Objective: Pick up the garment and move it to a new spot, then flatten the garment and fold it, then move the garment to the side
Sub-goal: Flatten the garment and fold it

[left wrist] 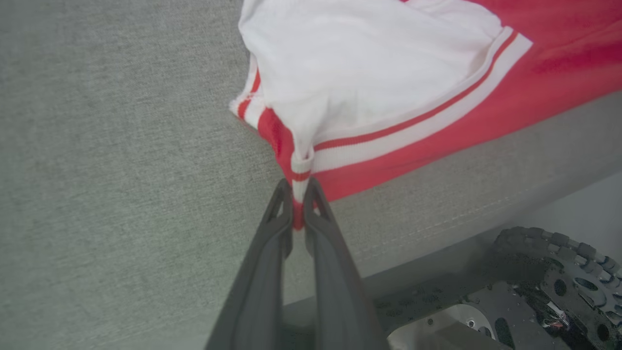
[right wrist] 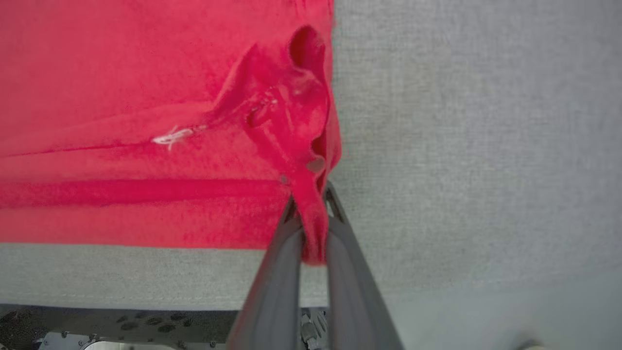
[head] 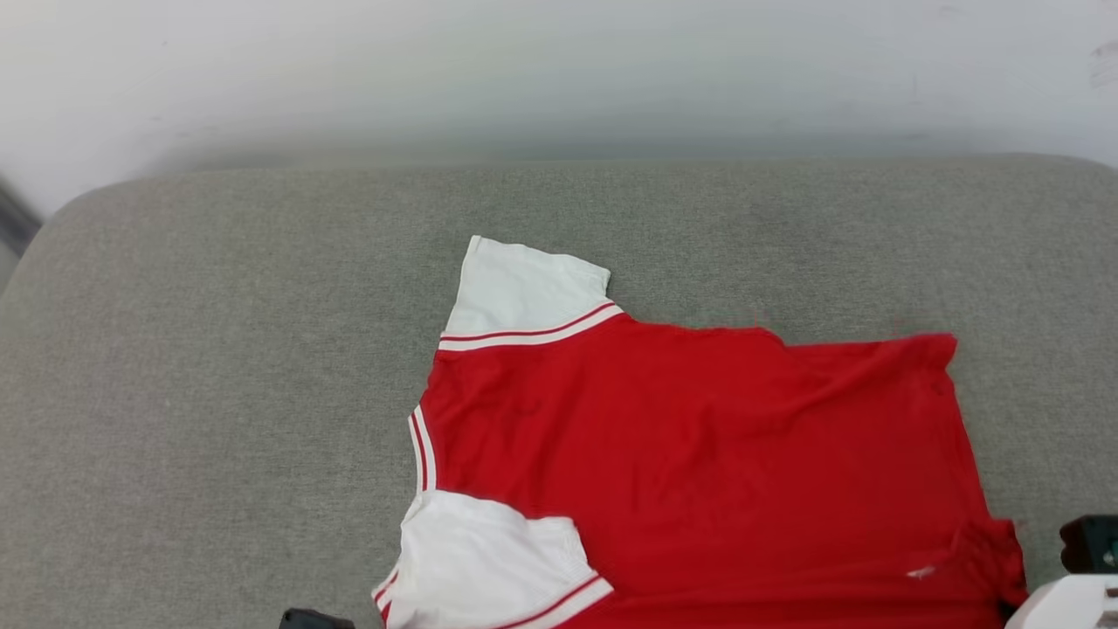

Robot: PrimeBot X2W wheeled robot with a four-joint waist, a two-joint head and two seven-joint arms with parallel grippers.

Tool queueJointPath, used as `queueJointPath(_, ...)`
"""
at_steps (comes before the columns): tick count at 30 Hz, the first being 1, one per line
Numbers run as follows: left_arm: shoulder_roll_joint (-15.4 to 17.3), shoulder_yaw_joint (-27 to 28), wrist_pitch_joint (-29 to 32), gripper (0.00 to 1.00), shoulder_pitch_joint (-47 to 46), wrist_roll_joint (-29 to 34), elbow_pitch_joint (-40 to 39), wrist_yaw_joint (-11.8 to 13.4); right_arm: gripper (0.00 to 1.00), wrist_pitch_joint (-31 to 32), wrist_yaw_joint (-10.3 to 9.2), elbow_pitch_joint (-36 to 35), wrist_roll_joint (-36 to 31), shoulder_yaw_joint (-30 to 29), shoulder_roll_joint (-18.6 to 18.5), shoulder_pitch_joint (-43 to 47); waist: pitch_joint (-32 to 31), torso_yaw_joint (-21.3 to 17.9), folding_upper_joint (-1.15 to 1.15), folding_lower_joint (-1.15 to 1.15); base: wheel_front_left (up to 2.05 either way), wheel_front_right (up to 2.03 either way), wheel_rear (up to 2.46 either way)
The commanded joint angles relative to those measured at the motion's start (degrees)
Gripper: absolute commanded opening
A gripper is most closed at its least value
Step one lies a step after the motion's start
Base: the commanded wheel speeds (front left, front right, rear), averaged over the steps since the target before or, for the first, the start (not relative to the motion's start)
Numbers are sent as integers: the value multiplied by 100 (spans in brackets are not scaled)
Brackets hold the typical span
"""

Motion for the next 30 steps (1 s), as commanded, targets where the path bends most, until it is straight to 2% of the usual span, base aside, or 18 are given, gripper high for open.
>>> queueJointPath(1,-12,-13,-26,0,62,-27,50,-12,0,10,-10,-16,-12,-46,-23,76,-6,-12,0,0,0,0,0)
queueJointPath(7,-230,-142,-110,0,-15,-73,431,-218,0,-114,-10,188,-38,-2,55,93,-42,-76,0,0,0,0,0)
queueJointPath(8,-255,-156,-121,0,-42,-62,486,-242,38,-152,-10,243,-49,6,58,63,-52,-82,0,0,0,0,0)
queueJointPath(9,-249,-189,-169,4,-85,6,518,-300,100,-198,-10,292,-98,-8,49,37,-63,-87,0,0,0,0,0)
queueJointPath(10,-262,-210,-188,79,-90,6,563,-334,100,-246,-10,336,-123,-42,56,12,-74,-89,0,0,0,0,0)
queueJointPath(11,-274,-219,-201,100,-80,3,607,-352,100,-292,-9,370,-155,-39,63,-26,-84,-88,0,0,0,0,0)
queueJointPath(14,-312,-129,-412,100,-140,39,702,-347,100,-383,-8,421,-204,-10,82,-114,-161,-86,0,0,0,0,0)
queueJointPath(17,-433,122,-872,100,-218,58,733,-222,100,-531,-8,403,-227,-64,68,-168,-244,-83,0,0,0,0,0)
queueJointPath(21,-524,421,-1530,100,-329,129,759,-198,100,-839,-7,263,-268,-92,104,-336,-331,-93,0,0,0,0,0)
queueJointPath(23,-546,521,-1952,100,-417,277,730,-268,100,-1070,-7,151,-292,-56,92,-415,-361,-100,0,0,0,0,0)
queueJointPath(25,-598,673,-2200,100,-460,387,779,-217,100,-1367,-7,23,-260,82,31,-509,-382,-107,0,0,0,0,0)
queueJointPath(30,-831,1211,-2403,100,-525,801,532,-258,100,-2216,-7,-269,-50,495,-100,-692,-384,-146,0,0,0,0,0)
